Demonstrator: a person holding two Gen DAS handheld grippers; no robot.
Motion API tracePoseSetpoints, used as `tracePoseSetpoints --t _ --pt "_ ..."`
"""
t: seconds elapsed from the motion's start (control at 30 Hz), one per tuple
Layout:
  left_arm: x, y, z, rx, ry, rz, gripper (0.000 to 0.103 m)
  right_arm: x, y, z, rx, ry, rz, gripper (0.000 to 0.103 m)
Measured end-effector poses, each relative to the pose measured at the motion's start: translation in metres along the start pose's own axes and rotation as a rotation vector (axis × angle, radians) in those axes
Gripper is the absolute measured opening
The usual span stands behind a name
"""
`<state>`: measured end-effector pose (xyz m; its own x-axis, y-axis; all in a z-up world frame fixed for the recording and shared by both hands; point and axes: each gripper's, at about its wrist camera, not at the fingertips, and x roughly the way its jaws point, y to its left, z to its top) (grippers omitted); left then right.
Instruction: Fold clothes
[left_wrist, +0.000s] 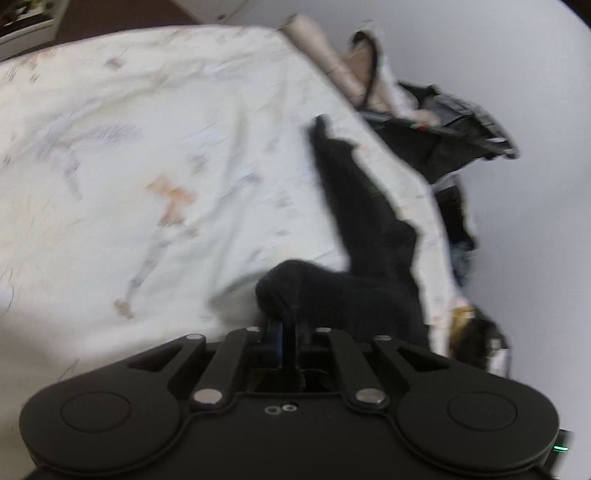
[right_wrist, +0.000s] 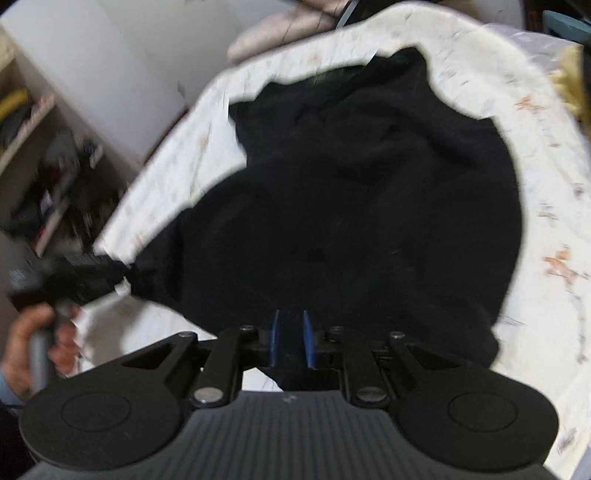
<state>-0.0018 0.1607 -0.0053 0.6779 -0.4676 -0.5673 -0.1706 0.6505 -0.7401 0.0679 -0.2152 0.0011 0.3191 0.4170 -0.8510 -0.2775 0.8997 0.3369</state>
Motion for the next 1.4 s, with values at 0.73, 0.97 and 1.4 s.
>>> tracePoseSetpoints --t 0.73,0.97,1.4 --pt "-0.113 -0.053 -0.084 0.387 0.372 0.38 0.028 -0.06 -0.041 -0.01 -0.015 0.213 -0.066 0.053" --pt "-0.052 -0.135 -0.059 0.955 0.066 0.367 0.041 -0.024 -0.053 -0.016 0.116 0.204 -0.109 0.059" --pt "0.108 -0.111 -0.045 0.997 0.143 0.491 0.003 -0.015 -0.065 -0.034 0.096 0.257 -0.124 0.043"
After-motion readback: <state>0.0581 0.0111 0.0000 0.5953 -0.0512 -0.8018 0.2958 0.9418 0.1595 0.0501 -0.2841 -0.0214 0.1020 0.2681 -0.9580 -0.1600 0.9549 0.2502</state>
